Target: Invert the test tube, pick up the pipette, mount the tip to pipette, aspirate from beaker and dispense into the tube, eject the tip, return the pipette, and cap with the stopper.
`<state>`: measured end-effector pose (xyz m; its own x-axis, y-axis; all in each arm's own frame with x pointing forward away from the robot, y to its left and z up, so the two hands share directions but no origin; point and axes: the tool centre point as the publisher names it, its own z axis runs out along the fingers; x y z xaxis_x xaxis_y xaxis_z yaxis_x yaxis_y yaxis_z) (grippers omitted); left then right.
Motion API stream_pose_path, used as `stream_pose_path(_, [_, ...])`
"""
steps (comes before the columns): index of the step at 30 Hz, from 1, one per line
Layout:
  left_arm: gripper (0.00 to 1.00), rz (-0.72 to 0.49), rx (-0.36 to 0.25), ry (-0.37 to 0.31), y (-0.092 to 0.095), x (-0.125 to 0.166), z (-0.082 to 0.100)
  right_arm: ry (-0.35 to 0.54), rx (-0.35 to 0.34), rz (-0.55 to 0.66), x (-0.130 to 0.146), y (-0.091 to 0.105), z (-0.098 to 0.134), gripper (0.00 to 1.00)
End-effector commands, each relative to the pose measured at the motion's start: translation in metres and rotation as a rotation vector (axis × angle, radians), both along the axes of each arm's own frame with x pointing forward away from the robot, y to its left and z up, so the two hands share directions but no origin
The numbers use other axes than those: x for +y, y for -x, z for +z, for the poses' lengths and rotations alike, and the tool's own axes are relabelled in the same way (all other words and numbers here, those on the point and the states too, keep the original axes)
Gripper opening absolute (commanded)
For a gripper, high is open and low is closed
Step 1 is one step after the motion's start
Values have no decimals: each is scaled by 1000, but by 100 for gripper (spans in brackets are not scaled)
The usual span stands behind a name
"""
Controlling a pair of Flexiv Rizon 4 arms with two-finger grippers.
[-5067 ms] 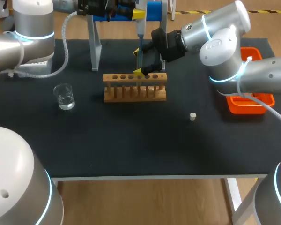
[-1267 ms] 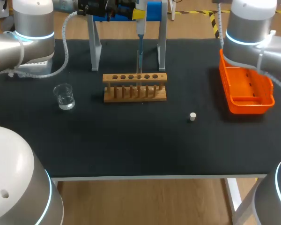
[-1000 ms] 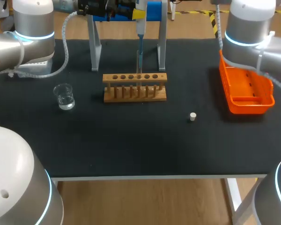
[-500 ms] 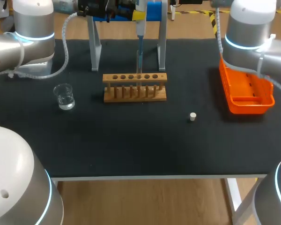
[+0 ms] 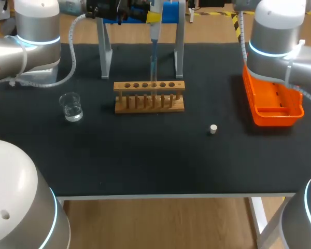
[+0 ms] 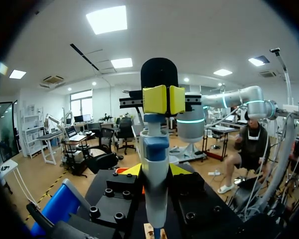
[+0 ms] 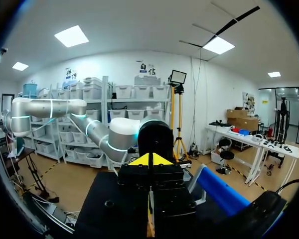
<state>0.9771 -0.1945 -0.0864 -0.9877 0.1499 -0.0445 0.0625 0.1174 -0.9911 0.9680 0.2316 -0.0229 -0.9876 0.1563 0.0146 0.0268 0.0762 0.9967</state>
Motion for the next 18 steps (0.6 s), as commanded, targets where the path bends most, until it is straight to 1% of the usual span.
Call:
stream_pose_path(1, [0,-5,0,2,-1,1,4,3,6,8,0,-4,-6,0])
stream_pose_path(13, [0,-5,0,2,-1,1,4,9,24,16,4,-5,-18,0])
stream_pose_path(16, [0,-5,0,2,-1,1,4,9,25,17,4,-5,-18,0])
stream_pose_path(18, [0,-5,0,2,-1,1,4,5,15,15,4,-5,-13,0])
